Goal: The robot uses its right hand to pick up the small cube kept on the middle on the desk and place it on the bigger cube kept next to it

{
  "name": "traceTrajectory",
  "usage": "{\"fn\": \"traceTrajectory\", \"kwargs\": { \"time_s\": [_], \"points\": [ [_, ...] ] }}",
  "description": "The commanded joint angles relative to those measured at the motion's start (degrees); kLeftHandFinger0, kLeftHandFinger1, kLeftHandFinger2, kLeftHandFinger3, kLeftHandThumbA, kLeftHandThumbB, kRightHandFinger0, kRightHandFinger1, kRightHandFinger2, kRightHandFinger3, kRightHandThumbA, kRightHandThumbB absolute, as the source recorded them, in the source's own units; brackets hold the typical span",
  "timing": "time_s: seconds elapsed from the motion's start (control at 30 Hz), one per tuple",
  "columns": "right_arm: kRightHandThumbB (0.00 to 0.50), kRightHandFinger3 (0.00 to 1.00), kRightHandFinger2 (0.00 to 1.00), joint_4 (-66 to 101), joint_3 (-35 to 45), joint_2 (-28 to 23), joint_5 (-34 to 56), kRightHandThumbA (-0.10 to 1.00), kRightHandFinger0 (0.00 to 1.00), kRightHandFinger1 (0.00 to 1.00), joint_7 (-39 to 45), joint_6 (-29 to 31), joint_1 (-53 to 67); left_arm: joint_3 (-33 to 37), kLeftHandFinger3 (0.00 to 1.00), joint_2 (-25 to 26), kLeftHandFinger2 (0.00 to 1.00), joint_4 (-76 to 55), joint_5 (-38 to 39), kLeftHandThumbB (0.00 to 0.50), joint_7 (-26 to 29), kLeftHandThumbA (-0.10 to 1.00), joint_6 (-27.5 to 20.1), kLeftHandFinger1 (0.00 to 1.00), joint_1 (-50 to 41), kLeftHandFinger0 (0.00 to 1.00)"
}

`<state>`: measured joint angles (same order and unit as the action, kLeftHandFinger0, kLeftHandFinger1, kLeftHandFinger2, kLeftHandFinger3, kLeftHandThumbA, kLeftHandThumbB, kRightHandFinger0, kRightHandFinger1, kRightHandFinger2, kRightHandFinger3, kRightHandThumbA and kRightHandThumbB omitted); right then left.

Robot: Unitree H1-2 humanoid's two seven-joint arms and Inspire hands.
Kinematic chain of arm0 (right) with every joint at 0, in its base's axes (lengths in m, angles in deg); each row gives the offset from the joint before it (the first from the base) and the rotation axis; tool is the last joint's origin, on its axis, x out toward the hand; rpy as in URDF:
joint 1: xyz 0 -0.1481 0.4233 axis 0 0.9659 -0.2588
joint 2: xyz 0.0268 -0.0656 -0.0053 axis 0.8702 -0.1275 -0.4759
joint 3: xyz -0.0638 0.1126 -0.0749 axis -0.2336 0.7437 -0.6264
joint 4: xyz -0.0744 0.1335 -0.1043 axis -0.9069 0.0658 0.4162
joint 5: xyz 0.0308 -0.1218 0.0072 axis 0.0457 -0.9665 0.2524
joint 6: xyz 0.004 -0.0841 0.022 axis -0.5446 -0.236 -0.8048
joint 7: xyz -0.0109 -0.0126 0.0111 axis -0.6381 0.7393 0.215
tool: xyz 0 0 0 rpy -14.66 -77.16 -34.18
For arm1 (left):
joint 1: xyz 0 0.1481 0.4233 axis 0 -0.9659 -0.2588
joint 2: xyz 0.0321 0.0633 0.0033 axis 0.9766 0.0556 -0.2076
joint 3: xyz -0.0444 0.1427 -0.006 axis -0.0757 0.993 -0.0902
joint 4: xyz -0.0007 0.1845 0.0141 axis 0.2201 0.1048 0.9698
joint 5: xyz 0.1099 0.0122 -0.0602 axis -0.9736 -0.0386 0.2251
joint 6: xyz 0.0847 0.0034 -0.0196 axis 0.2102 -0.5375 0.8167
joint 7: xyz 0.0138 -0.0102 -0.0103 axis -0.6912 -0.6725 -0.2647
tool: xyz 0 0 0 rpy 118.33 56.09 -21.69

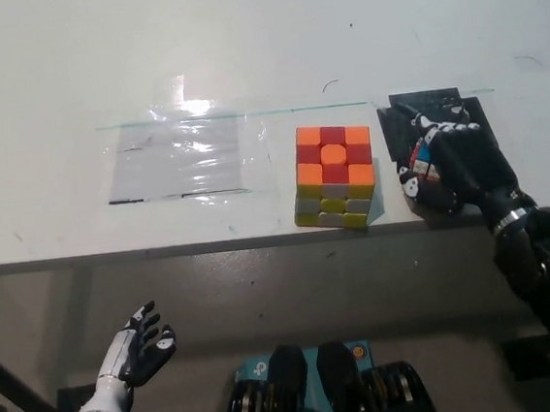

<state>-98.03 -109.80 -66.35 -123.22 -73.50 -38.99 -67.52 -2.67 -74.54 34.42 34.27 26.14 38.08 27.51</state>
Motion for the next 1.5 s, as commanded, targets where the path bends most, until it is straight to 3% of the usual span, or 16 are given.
{"fn": "traceTrajectory", "kwargs": {
  "time_s": [0.0, 0.13, 0.17, 0.2, 0.23, 0.27, 0.37, 0.47, 0.5, 0.73, 0.8, 0.87, 0.93, 1.2, 1.4, 1.47],
  "points": [
    [0.0, 1.0, 0.18, -13.75, -4.26, 0.79, -7.91, -0.1, 0.0, 0.0, -16.83, 6.72, -5.94, -0.63, 1.0, 0.98, 1.0, -2.01, 0.77, 0.251, -0.05, 0.31, -0.66, 1.0, 1.94, 1.0],
    [0.0, 0.98, 0.28, -19.47, -6.85, 1.22, -8.3, -0.1, 0.0, 0.0, -19.1, 7.46, -8.45, -0.39, 1.0, 1.23, 1.0, -1.72, 0.51, 0.236, -0.25, 0.31, -0.98, 1.0, 2.27, 1.0],
    [0.0, 0.79, 0.26, -20.16, -6.98, 1.53, -7.64, -0.1, 0.0, 0.0, -17.76, 6.96, -8.8, -0.23, 1.0, 1.37, 1.0, -1.12, 0.31, 0.241, -0.25, 0.32, -1.67, 1.0, 2.41, 1.0],
    [0.024, 0.43, 0.15, -21.9, -7.51, 1.94, -7.63, -0.1, 0.0, 0.0, -18.58, 7.14, -9.28, -0.18, 1.0, 1.38, 1.0, -1.27, 0.21, 0.238, -0.21, 0.33, -1.41, 1.0, 2.36, 1.0],
    [0.001, 0.2, 0.15, -23.41, -8.02, 2.26, -7.64, -0.1, 0.0, 0.0, -19.7, 7.52, -9.7, -0.11, 1.0, 1.39, 1.0, -1.51, 0.04, 0.243, -0.1, 0.34, -1.1, 1.0, 2.29, 1.0],
    [0.0, 0.09, 0.2, -25.45, -8.64, 2.7, -7.66, -0.1, 0.0, 0.0, -22.15, 8.64, -10.02, -0.16, 1.0, 1.33, 1.0, -1.71, 0.06, 0.246, -0.03, 0.34, -0.74, 1.0, 2.23, 1.0],
    [0.0, 0.13, 0.2, -27.31, -8.94, 3.34, -7.02, -0.1, 0.0, 0.1, -24.37, 9.27, -10.07, -0.03, 1.0, 1.31, 1.0, -1.38, -0.07, 0.241, 0.03, 0.32, -1.33, 1.0, 2.35, 1.0],
    [0.01, 0.49, 0.67, -29.07, -9.82, 3.6, -7.31, -0.1, 0.0, 0.3, -27.04, 11.12, -10.35, 0.08, 1.0, 1.27, 1.0, -2.35, -0.26, 0.227, 0.05, 0.32, -0.12, 1.0, 2.17, 1.0],
    [0.015, 0.51, 0.71, -29.22, -9.91, 3.63, -7.31, -0.1, 0.0, 0.33, -27.03, 10.83, -10.49, 0.26, 1.0, 1.35, 1.0, -2.19, -0.62, 0.234, 0.26, 0.33, -0.23, 1.0, 2.38, 1.0],
    [0.131, 0.5, 0.6, -31.06, -10.05, 4.18, -6.96, -0.1, 0.0, 0.28, -30.09, 12.96, -10.79, 0.59, 1.0, 1.54, 1.0, -1.67, -0.83, 0.229, 0.29, 0.34, -0.47, 1.0, 2.39, 1.0],
    [0.254, 0.43, 0.51, -31.45, -10.13, 4.3, -7.17, -0.1, 0.0, 0.23, -31.94, 13.72, -10.78, 0.51, 1.0, 1.53, 1.0, -1.8, -0.46, 0.239, 0.14, 0.35, -0.25, 1.0, 2.36, 1.0],
    [0.329, 0.4, 0.47, -31.79, -9.46, 4.38, -6.1, -0.1, 0.0, 0.18, -32.42, 16.11, -10.71, 0.93, 1.0, 1.73, 1.0, -1.74, -1.26, 0.238, 0.55, 0.37, -0.4, 1.0, 2.37, 1.0],
    [0.303, 0.4, 0.47, -31.87, -9.49, 4.25, -6.16, -0.1, 0.0, 0.12, -33.49, 17.23, -10.78, 0.89, 1.0, 1.74, 1.0, -1.51, -1.02, 0.223, 0.44, 0.37, -0.65, 1.0, 2.42, 1.0],
    [0.234, 0.44, 0.49, -30.6, -9.85, 3.98, -7.05, -0.1, 0.0, 0.15, -34.52, 17.03, -11.37, 0.62, 1.0, 1.39, 1.0, -1.38, -0.68, 0.226, 0.45, 0.35, -1.11, 1.0, 2.0, 1.0],
    [0.265, 0.45, 0.54, -28.99, -8.6, 3.55, -5.63, -0.1, 0.0, 0.17, -34.37, 19.38, -11.93, 0.92, 1.0, 1.49, 1.0, -1.83, -1.31, 0.223, 0.53, 0.37, -1.06, 1.0, 1.5, 1.0],
    [0.309, 0.45, 0.54, -28.3, -9.07, 3.01, -6.96, -0.1, 0.0, 0.18, -36.39, 19.54, -12.77, 0.54, 1.0, 1.22, 1.0, -1.91, -0.77, 0.221, 0.45, 0.34, -1.03, 1.0, 1.28, 1.0]
  ]
}}
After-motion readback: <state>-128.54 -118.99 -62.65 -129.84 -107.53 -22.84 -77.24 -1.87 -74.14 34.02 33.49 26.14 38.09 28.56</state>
